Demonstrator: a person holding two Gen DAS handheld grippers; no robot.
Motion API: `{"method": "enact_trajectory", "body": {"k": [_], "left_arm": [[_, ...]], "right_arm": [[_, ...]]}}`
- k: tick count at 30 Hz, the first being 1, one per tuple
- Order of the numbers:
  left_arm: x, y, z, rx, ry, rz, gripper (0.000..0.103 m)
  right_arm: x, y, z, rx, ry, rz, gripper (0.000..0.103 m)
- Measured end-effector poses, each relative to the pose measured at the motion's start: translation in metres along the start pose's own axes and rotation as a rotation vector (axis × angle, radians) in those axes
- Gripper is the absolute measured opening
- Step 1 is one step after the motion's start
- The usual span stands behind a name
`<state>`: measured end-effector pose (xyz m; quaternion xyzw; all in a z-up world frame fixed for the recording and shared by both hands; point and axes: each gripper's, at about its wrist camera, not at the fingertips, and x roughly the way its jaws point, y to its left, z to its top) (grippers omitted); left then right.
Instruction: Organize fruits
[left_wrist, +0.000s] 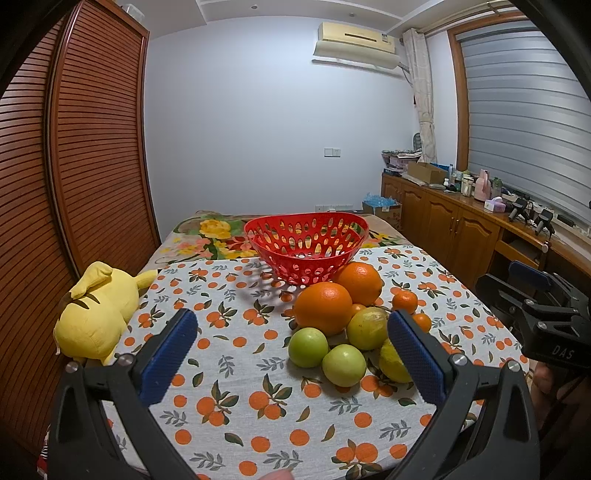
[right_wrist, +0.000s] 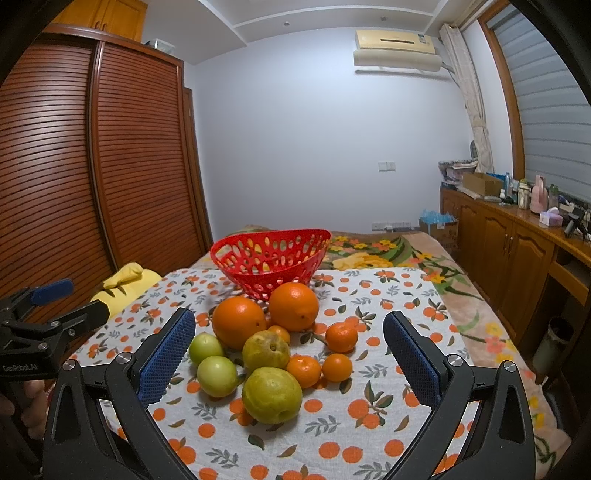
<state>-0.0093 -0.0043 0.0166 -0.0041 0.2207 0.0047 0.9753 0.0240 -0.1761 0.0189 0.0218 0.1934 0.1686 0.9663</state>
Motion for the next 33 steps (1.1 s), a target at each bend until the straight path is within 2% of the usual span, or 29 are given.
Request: {"method": "enact_trajectory", "body": {"k": [19, 33], "left_arm": [[-0.001, -0.001, -0.002, -0.001, -0.009, -0.004, 0.103], [0.011, 0.005, -0.011, -0.014, 0.032, -0.007, 0.103]], "right_arm": [[-0.001, 0.001, 0.001, 0.0, 0.0, 0.001, 0.103], [0.006, -0.004, -0.004, 0.012, 0.033, -0.004, 0.103]]}}
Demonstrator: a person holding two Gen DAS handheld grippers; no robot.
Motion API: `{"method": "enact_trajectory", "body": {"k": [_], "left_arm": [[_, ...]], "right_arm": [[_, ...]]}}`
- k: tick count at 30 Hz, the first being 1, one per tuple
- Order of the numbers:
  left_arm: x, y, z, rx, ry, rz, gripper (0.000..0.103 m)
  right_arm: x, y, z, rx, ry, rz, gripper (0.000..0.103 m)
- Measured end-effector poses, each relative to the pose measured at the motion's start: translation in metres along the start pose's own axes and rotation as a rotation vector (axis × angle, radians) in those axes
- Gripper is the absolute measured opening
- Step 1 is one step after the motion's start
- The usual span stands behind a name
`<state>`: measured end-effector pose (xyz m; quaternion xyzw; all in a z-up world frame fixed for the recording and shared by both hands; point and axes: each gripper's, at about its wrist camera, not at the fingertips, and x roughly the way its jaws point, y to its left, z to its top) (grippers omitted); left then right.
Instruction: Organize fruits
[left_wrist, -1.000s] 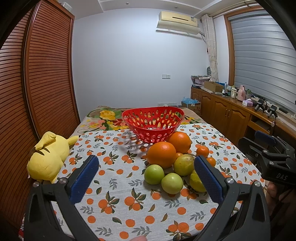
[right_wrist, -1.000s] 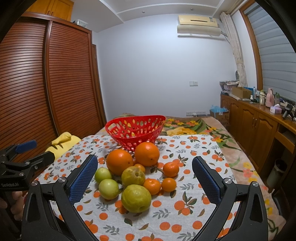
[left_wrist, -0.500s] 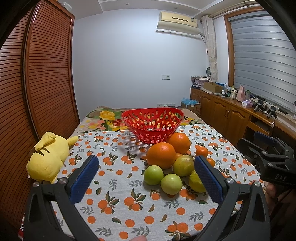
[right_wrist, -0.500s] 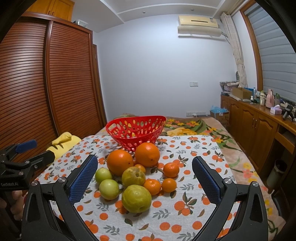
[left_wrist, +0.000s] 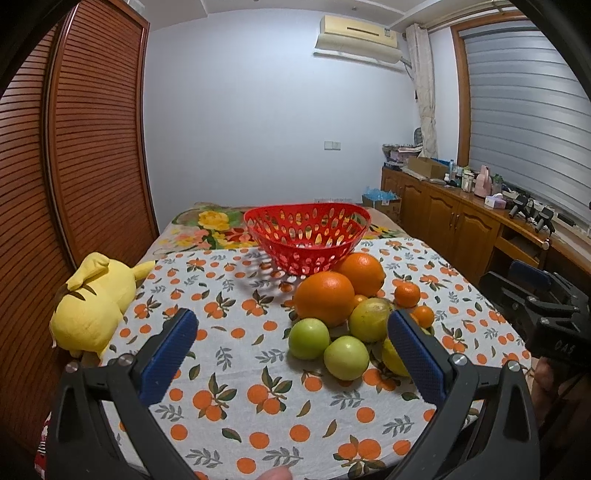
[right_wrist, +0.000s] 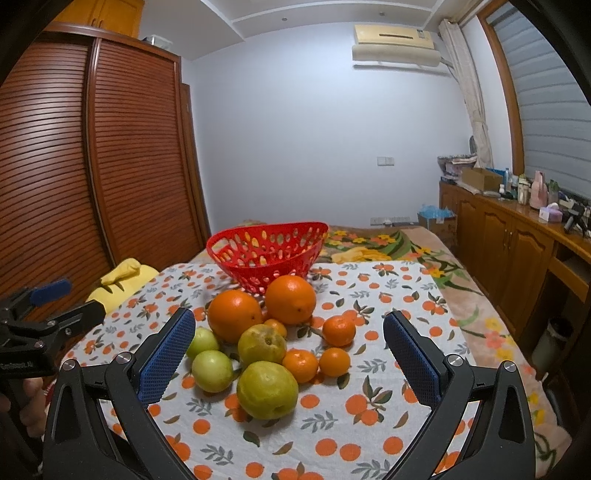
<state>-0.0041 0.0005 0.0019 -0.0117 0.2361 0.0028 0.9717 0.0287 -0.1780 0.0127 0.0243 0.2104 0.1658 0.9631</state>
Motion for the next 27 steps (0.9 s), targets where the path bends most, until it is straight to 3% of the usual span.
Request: {"method": "enact_trajectory", "body": {"k": [11, 20, 27], "left_arm": [[0.032, 0.003, -0.021, 0.005, 0.096, -0.035, 0.103], [0.054, 0.004, -0.036, 0.002, 0.146, -0.099, 0.103], [0.067, 0.008, -0.047, -0.009, 0.182, -0.127, 0.103]], "right_arm": [[0.021, -0.006, -0.013, -0.021, 0.055, 0.028, 0.103], [0.051, -0.007, -0.036, -0.027, 0.161, 0.085, 0.094], [0.073, -0.003, -0.05, -0.035, 0.241, 0.123, 0.093]]}}
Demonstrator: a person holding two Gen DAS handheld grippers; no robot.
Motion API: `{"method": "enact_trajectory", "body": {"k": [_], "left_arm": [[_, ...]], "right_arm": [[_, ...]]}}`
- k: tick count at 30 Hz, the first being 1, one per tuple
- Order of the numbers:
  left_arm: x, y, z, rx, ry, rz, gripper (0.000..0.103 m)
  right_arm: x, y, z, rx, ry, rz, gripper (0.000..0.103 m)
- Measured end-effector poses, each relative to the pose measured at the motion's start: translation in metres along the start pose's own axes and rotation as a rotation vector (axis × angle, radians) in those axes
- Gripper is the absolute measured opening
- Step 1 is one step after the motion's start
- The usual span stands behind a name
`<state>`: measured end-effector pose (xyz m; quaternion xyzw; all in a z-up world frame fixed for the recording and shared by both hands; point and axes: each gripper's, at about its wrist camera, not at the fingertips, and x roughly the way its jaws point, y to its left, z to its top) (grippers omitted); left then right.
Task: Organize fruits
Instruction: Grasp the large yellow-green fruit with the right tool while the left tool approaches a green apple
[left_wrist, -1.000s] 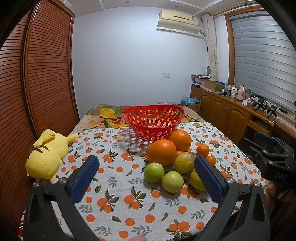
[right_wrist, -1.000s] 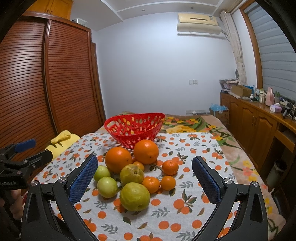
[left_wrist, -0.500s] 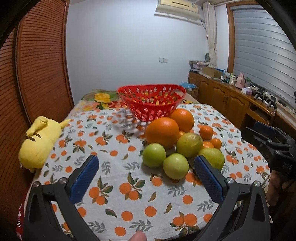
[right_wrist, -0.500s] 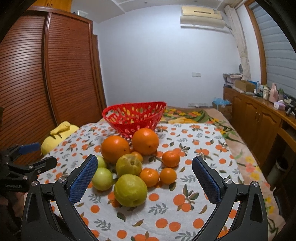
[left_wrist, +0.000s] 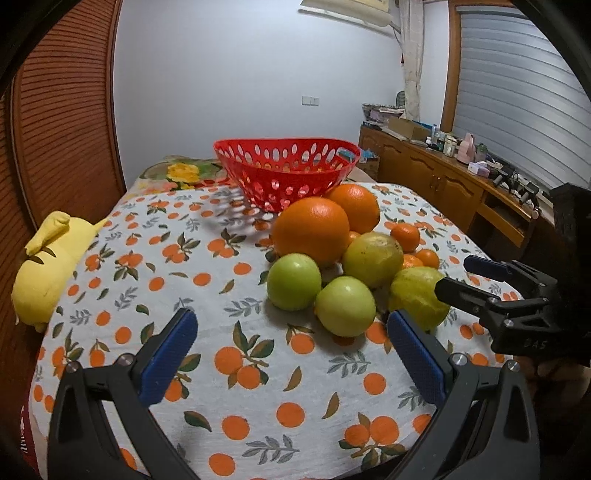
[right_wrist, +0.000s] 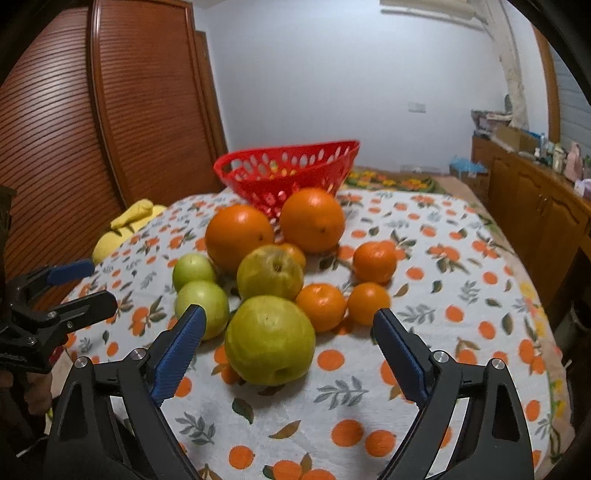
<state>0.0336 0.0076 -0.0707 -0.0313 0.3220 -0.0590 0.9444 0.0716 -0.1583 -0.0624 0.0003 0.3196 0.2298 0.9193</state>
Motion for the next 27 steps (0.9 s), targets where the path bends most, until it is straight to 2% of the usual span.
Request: {"method": "enact_trajectory", "body": {"k": [6, 12, 15, 16, 27], "left_arm": [[0.018, 0.007, -0.004, 0.005, 0.038, 0.008, 0.103], [0.032, 0.014, -0.006, -0.007, 0.064, -0.019, 0.102], [0.035, 0.015, -0.005, -0.005, 0.073, -0.032, 0.102], [0.036, 0.014, -0.005, -0.005, 0.076, -0.038, 0.102], [0.052, 0.001, 0.002, -0.001, 0.121, -0.08, 0.094]], "right_arm": [[0.02, 0.004, -0.003, -0.01, 0.064, 0.023, 0.091], [0.035, 0.009, -0.007, -0.032, 0.123, 0.027, 0.085], [0.04, 0.008, -0.009, -0.027, 0.143, 0.034, 0.074], [0.041, 0.008, -0.008, -0.028, 0.145, 0.038, 0.065], [0.023, -0.004, -0.003, -0.012, 0.105, 0.044, 0.065]]}}
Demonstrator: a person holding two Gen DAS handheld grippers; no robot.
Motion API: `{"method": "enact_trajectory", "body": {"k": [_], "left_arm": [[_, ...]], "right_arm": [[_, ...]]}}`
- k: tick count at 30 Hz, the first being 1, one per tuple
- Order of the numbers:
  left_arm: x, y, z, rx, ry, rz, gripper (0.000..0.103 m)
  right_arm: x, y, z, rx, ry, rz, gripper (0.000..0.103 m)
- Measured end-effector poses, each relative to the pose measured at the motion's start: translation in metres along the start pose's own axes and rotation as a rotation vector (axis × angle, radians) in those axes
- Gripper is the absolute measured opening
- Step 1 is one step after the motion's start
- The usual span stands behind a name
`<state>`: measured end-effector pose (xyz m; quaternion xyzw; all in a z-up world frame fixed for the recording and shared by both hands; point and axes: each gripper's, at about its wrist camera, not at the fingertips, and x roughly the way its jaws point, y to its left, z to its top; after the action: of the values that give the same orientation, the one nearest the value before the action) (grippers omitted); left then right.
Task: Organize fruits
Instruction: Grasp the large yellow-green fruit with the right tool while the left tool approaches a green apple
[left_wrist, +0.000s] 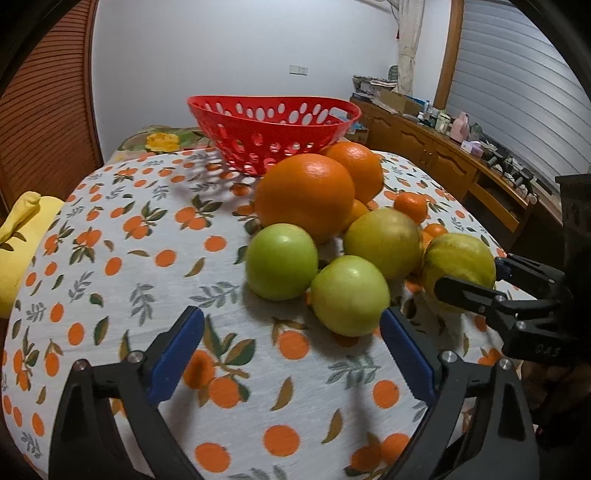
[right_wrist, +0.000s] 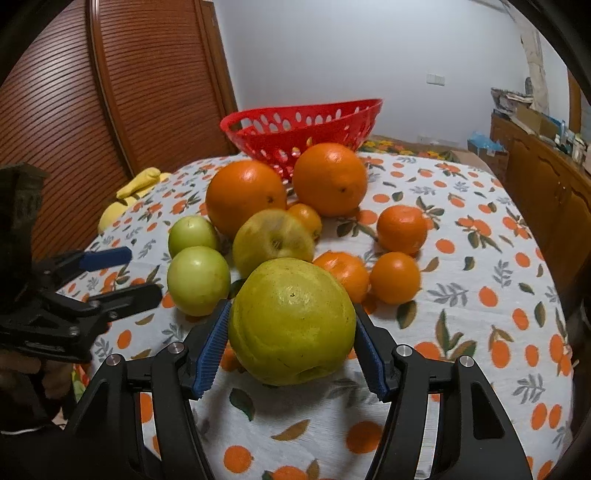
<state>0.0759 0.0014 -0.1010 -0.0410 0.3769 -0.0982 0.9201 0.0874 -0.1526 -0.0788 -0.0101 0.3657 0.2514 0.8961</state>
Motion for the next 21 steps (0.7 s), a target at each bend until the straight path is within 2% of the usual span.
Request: {"method": "enact_trajectory", "body": {"k": [4, 11, 21], "left_arm": [[0.007, -0.007, 0.003, -0.001, 0.016, -0.033, 0.089], [0.018, -0.012, 0.008, -0.011, 0.049, -0.093, 0.071], [0.019, -0.018, 0.006, 0.003, 0.054, -0.099, 0.062]], "right_arm": [[-0.006, -0.006, 0.001, 0.007, -0.013, -0.009, 0.065], [-0.008, -0.01, 0.0, 0.023, -0.019, -0.004, 0.065], [-0.011, -0.013, -0.001, 0.032, -0.024, -0.006, 0.065]]}}
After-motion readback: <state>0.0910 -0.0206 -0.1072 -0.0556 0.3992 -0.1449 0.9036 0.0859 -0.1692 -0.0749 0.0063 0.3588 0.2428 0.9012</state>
